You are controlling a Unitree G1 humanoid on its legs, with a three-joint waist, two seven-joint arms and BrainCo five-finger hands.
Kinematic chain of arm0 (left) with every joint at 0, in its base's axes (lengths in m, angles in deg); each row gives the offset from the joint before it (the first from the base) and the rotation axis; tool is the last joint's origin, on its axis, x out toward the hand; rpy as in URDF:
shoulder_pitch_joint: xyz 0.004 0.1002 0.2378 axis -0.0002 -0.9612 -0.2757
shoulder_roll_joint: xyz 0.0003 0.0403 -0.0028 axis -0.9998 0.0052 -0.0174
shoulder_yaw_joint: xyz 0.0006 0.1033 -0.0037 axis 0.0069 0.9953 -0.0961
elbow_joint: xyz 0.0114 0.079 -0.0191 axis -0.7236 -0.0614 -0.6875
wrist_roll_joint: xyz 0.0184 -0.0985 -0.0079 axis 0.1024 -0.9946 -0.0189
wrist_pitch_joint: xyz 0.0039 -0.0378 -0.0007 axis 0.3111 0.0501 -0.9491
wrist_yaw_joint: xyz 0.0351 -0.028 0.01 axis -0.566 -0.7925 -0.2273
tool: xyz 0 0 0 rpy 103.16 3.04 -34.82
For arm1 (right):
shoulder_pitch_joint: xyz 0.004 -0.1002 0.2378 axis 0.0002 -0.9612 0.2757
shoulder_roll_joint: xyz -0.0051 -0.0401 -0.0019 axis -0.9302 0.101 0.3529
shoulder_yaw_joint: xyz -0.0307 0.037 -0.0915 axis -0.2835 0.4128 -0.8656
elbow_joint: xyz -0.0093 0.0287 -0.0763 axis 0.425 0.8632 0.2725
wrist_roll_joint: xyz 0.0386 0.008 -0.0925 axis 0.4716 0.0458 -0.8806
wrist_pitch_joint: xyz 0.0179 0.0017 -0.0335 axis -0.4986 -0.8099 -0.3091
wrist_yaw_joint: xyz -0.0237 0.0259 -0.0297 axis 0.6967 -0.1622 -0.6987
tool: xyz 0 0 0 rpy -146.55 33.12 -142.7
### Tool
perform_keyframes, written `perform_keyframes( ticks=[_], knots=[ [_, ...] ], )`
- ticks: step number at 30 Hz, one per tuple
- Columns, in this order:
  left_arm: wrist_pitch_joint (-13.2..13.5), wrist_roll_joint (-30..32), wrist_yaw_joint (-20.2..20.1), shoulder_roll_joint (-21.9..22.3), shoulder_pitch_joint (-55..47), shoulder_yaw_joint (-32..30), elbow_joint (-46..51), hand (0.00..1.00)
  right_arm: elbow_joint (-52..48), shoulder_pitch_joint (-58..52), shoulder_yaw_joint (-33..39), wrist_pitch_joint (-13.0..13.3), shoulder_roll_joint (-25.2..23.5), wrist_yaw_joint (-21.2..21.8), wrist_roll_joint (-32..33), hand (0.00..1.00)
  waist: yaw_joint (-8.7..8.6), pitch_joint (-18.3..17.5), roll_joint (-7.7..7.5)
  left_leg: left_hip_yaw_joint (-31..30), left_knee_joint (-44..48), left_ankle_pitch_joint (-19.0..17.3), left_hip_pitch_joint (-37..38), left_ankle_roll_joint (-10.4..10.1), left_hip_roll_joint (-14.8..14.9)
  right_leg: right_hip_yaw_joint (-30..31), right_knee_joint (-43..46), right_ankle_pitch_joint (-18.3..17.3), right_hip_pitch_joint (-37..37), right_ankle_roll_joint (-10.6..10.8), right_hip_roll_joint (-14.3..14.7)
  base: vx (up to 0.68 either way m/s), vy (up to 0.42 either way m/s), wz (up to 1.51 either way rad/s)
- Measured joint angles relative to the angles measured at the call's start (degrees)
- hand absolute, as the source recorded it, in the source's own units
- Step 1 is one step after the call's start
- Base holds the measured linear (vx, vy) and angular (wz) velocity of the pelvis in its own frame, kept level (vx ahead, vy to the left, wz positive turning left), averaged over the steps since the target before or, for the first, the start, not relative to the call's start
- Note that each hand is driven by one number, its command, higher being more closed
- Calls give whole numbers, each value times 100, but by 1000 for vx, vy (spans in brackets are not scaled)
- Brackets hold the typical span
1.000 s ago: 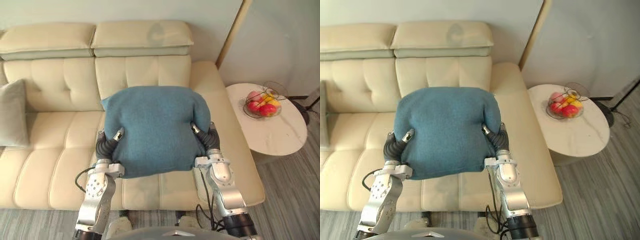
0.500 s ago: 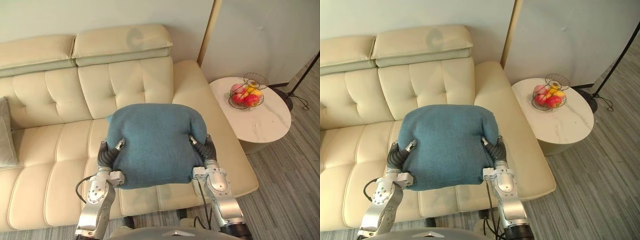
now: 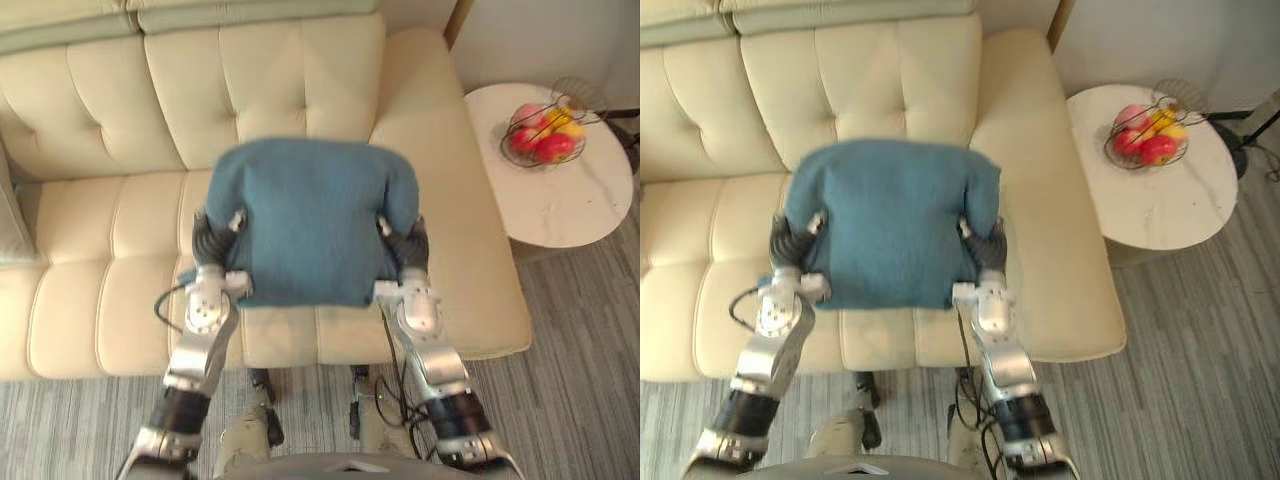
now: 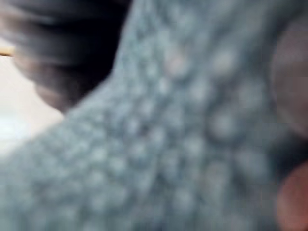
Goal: Pick up cushions and gather them together orderly.
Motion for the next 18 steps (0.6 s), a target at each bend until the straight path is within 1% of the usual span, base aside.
perform_keyframes(
  ticks=[2, 3, 4, 5, 8, 9, 10, 11, 12, 13, 14, 15, 16, 17, 18],
  knots=[
    [2, 166, 230, -206, 799, 3, -215, 100, 1, 577, 4, 0, -1, -349, -194, 100, 40, 82, 14, -55, 1, 99, -208, -1, 2, -40, 167, -22, -248, -6, -9, -56, -8, 15],
    [2, 215, 292, -272, 1026, -1, -301, 100, 1, 734, 3, 1, -12, -440, -245, 100, 52, 88, 14, -59, 2, 156, -276, 37, 1, -40, 226, -31, -344, -5, -14, -66, -10, 13],
    [2, 561, 566, -481, 1831, -7, -531, 100, 1, 1338, 12, 3, -39, -865, -604, 100, 71, 125, 32, -88, 2, 234, -555, 45, -23, -58, 432, -93, -696, -8, -51, -50, -6, 11],
    [2, 648, 631, -516, 2017, -7, -564, 100, 1, 1483, 21, 3, -42, -973, -691, 100, 71, 152, 43, -97, 2, 249, -607, 36, -35, -65, 496, -125, -768, 0, -69, -57, -3, 18],
    [2, 954, 878, -599, 2940, -13, -728, 100, 6, 2204, 183, 3, -52, -1402, -1010, 100, 71, 325, 148, -197, 1, 328, -856, 54, -84, -144, 721, -208, -1054, 5, -113, -28, 12, 18],
    [8, 1054, 948, -612, 3181, -15, -811, 100, 35, 2400, 261, 3, -64, -1506, -1112, 100, 107, 329, 149, -197, 1, 342, -950, 44, -83, -141, 757, -211, -1159, 7, -130, -20, 8, 6],
    [12, 1112, 1044, -680, 3621, -20, -988, 100, 236, 2900, 414, 7, -54, -1639, -1168, 100, 129, 359, 164, -202, 1, 415, -1131, 44, -76, -153, 829, -210, -1362, 7, -162, -32, 8, 13],
    [12, 1112, 1109, -656, 3925, -82, -1113, 100, 507, 3305, 577, 2, -61, -1735, -1282, 100, 118, 368, 168, -192, 1, 553, -1297, -10, -96, -168, 892, -212, -1523, 4, -194, -27, 8, 16],
    [12, 1112, 1137, -623, 4113, -110, -1180, 100, 696, 3578, 693, 1, -60, -1765, -1321, 100, 117, 389, 173, -193, 2, 593, -1387, -19, -99, -172, 908, -212, -1603, 3, -197, -27, 9, 18],
    [13, 1113, 1237, -577, 4436, -145, -1273, 100, 1045, 4058, 840, -15, -27, -1861, -1338, 100, 135, 500, 178, -196, 2, 655, -1484, -8, -87, -189, 990, -225, -1722, -13, -190, -23, 0, 16],
    [12, 1110, 1301, -565, 4636, -185, -1378, 100, 1223, 4327, 927, -33, 9, -1923, -1339, 100, 141, 545, 195, -202, 2, 757, -1596, -47, -77, -219, 1049, -249, -1826, -39, -199, -28, -12, 21],
    [12, 1110, 1354, -518, 4815, -248, -1491, 0, 1358, 4556, 985, -68, 29, -1971, -1339, 0, 144, 565, 207, -212, 2, 859, -1732, -170, -70, -285, 1114, -270, -1954, -69, -217, -25, -23, 23],
    [10, 1108, 1361, -503, 4885, -290, -1549, 0, 1394, 4642, 985, -101, 39, -1989, -1339, 0, 149, 580, 228, -217, 2, 919, -1796, -172, -65, -320, 1134, -279, -2001, -82, -220, -29, -26, 24],
    [-10, 1111, 1386, -482, 4992, -387, -1645, 0, 1639, 4863, 992, -119, 66, -2009, -1320, 0, 175, 607, 235, -214, 2, 1049, -1955, -239, -55, -356, 1268, -332, -2184, -132, -214, -25, -21, 21],
    [-39, 1111, 1390, -477, 5067, -429, -1730, 0, 1886, 5029, 999, -128, 159, -2004, -1300, 0, 196, 705, 243, -218, 2, 1163, -2000, -257, -48, -392, 1370, -379, -2250, -163, -222, -30, -25, 22]
  ],
)
